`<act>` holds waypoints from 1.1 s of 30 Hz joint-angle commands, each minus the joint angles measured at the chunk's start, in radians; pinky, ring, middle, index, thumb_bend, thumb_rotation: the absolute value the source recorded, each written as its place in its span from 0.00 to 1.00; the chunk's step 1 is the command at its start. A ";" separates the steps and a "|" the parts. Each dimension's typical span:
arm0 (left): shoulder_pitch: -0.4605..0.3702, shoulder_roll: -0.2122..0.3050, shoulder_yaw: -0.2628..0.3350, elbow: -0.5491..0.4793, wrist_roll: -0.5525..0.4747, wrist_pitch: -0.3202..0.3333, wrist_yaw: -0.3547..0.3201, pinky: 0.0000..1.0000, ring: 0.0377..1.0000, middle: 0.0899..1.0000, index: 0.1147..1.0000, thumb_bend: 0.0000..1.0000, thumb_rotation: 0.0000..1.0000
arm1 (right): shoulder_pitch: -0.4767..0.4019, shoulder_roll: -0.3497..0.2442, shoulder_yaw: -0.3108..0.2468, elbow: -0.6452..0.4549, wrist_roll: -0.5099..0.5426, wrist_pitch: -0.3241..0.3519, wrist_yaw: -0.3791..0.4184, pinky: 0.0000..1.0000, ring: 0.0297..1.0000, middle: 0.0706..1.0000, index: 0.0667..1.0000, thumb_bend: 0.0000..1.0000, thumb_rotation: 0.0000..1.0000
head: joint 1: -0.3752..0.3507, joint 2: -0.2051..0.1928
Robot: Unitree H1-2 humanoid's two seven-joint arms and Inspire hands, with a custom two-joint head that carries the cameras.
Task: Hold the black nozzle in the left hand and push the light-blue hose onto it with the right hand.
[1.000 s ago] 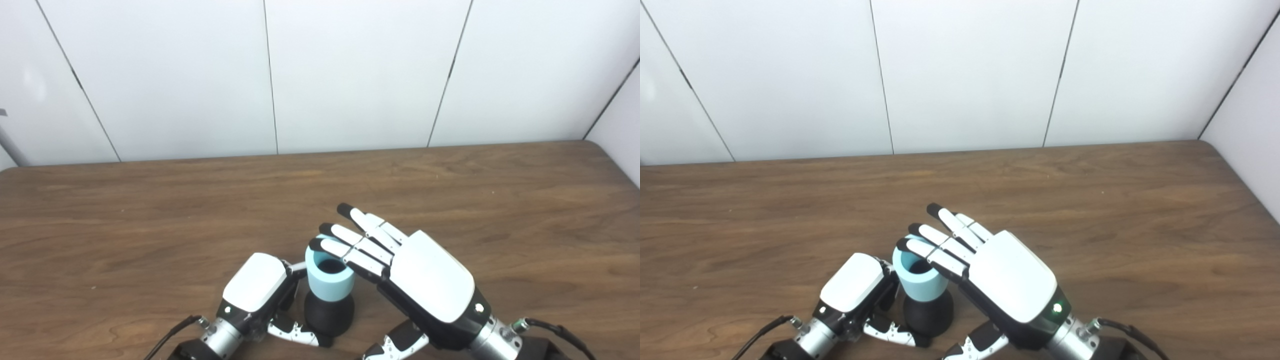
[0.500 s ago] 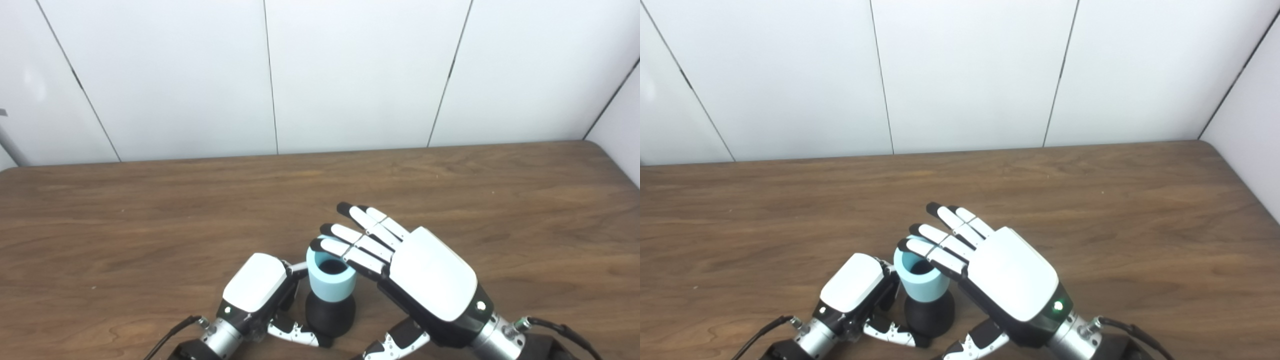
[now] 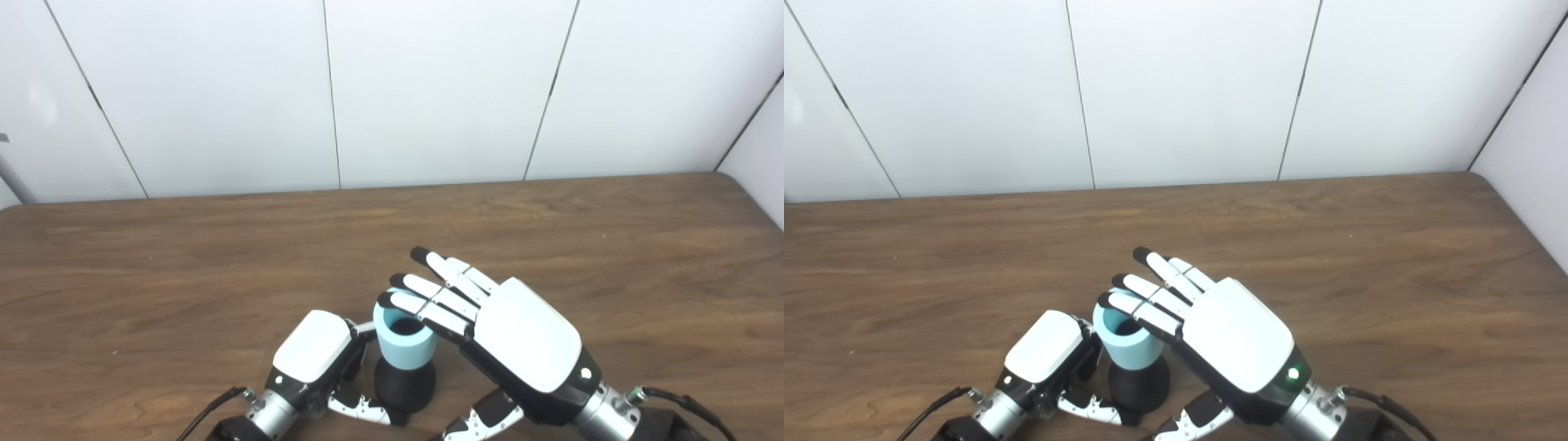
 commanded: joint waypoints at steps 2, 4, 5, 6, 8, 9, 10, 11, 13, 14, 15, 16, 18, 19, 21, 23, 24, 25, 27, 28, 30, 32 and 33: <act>0.027 0.013 -0.011 0.016 0.005 -0.003 -0.021 0.61 0.61 0.62 0.61 1.00 0.46 | 0.029 -0.027 0.006 0.024 -0.048 0.004 0.058 0.98 1.00 0.94 0.88 0.95 0.79 | 0.001 0.001; 0.027 0.013 -0.010 0.015 0.004 -0.003 -0.021 0.61 0.61 0.62 0.61 1.00 0.46 | 0.034 -0.025 0.008 0.029 -0.060 0.007 0.059 0.97 1.00 0.95 0.90 0.95 0.80 | 0.002 0.002; 0.027 0.013 -0.011 0.014 0.005 -0.001 -0.023 0.61 0.61 0.62 0.61 1.00 0.46 | 0.035 -0.024 0.009 0.032 -0.068 0.007 0.059 0.97 1.00 0.95 0.90 0.94 0.80 | 0.002 0.002; 0.027 0.013 -0.011 0.013 0.006 0.000 -0.025 0.61 0.61 0.62 0.61 1.00 0.46 | 0.036 -0.023 0.010 0.033 -0.073 0.009 0.060 0.96 1.00 0.95 0.90 0.94 0.81 | 0.002 0.002; 0.027 0.013 -0.011 0.012 0.006 0.002 -0.028 0.61 0.61 0.62 0.61 1.00 0.47 | 0.037 -0.022 0.013 0.035 -0.077 0.014 0.069 0.94 1.00 0.96 0.91 0.94 0.81 | 0.002 0.001; 0.027 0.012 -0.011 0.012 0.005 0.003 -0.028 0.61 0.61 0.62 0.61 1.00 0.47 | 0.037 -0.022 0.014 0.038 -0.078 0.014 0.069 0.94 1.00 0.96 0.91 0.93 0.81 | 0.003 0.001; 0.027 0.012 -0.011 0.012 0.004 0.003 -0.029 0.61 0.61 0.62 0.61 1.00 0.46 | 0.038 -0.022 0.015 0.040 -0.080 0.015 0.071 0.93 1.00 0.96 0.91 0.93 0.81 | 0.002 0.001; 0.027 0.012 -0.011 0.012 0.004 0.003 -0.030 0.61 0.61 0.62 0.61 1.00 0.46 | 0.038 -0.022 0.016 0.041 -0.082 0.016 0.072 0.93 1.00 0.97 0.91 0.93 0.81 | 0.002 0.001; 0.026 0.013 -0.012 0.012 0.006 0.004 -0.029 0.61 0.61 0.62 0.61 1.00 0.46 | 0.039 -0.023 0.020 0.042 -0.100 0.021 0.088 0.94 1.00 0.98 0.94 0.93 0.83 | 0.002 0.001; 0.026 0.013 -0.012 0.011 0.007 0.003 -0.029 0.61 0.61 0.62 0.61 1.00 0.46 | 0.039 -0.024 0.021 0.041 -0.107 0.024 0.093 0.94 1.00 0.99 0.94 0.93 0.84 | 0.002 0.001; 0.026 0.013 -0.012 0.011 0.007 0.004 -0.030 0.61 0.61 0.62 0.61 1.00 0.46 | 0.040 -0.024 0.022 0.041 -0.113 0.027 0.098 0.94 1.00 0.99 0.95 0.93 0.84 | 0.002 0.001; 0.026 0.013 -0.012 0.011 0.007 0.005 -0.031 0.61 0.61 0.62 0.61 1.00 0.46 | 0.041 -0.024 0.024 0.042 -0.117 0.029 0.100 0.94 1.00 0.99 0.95 0.94 0.84 | 0.002 0.001; 0.026 0.014 -0.012 0.010 0.008 0.005 -0.031 0.61 0.61 0.62 0.61 1.00 0.46 | 0.043 -0.026 0.026 0.043 -0.120 0.033 0.103 0.93 1.00 0.99 0.95 0.93 0.85 | 0.001 0.001; 0.025 0.014 -0.011 0.011 0.007 0.004 -0.030 0.61 0.61 0.62 0.61 1.00 0.47 | 0.044 -0.027 0.026 0.044 -0.122 0.033 0.103 0.92 1.00 1.00 0.96 0.93 0.85 | 0.001 0.002; 0.025 0.015 -0.011 0.010 0.006 0.005 -0.032 0.61 0.61 0.62 0.61 1.00 0.46 | 0.047 -0.027 0.028 0.044 -0.123 0.035 0.104 0.93 1.00 1.00 0.96 0.93 0.85 | 0.000 0.002; 0.025 0.016 -0.011 0.011 0.004 0.004 -0.034 0.62 0.61 0.62 0.61 1.00 0.46 | 0.049 -0.026 0.028 0.045 -0.124 0.035 0.098 0.93 1.00 1.00 0.96 0.93 0.84 | 0.000 0.002; 0.025 0.016 -0.011 0.011 0.003 0.004 -0.034 0.62 0.61 0.62 0.61 1.00 0.46 | 0.051 -0.025 0.028 0.045 -0.124 0.035 0.095 0.93 1.00 1.00 0.96 0.93 0.83 | 0.000 0.001; 0.025 0.016 -0.011 0.012 0.004 0.002 -0.032 0.62 0.61 0.62 0.61 1.00 0.46 | 0.052 -0.024 0.028 0.046 -0.119 0.035 0.089 0.93 1.00 1.00 0.96 0.93 0.83 | 0.000 0.001; 0.025 0.016 -0.011 0.014 0.005 0.000 -0.027 0.61 0.61 0.62 0.61 1.00 0.46 | 0.055 -0.021 0.025 0.048 -0.109 0.034 0.071 0.93 1.00 0.99 0.95 0.93 0.82 | 0.001 0.000; 0.025 0.015 -0.011 0.016 0.006 -0.002 -0.024 0.61 0.61 0.62 0.61 1.00 0.47 | 0.055 -0.021 0.024 0.049 -0.107 0.032 0.064 0.93 1.00 0.99 0.95 0.93 0.82 | 0.002 0.001; 0.024 0.014 -0.012 0.017 0.008 0.000 -0.025 0.62 0.61 0.62 0.61 1.00 0.47 | 0.054 -0.021 0.023 0.049 -0.096 0.033 0.058 0.94 1.00 0.99 0.95 0.92 0.81 | 0.002 0.000; 0.025 0.013 -0.011 0.015 0.007 0.004 -0.029 0.62 0.61 0.62 0.61 1.00 0.46 | 0.053 -0.021 0.024 0.048 -0.090 0.033 0.058 0.96 1.00 1.00 0.95 0.92 0.81 | 0.003 0.001; 0.025 0.012 -0.011 0.014 0.007 0.005 -0.028 0.62 0.61 0.62 0.61 1.00 0.46 | 0.054 -0.022 0.024 0.048 -0.089 0.031 0.056 0.96 1.00 0.99 0.95 0.92 0.80 | 0.003 0.001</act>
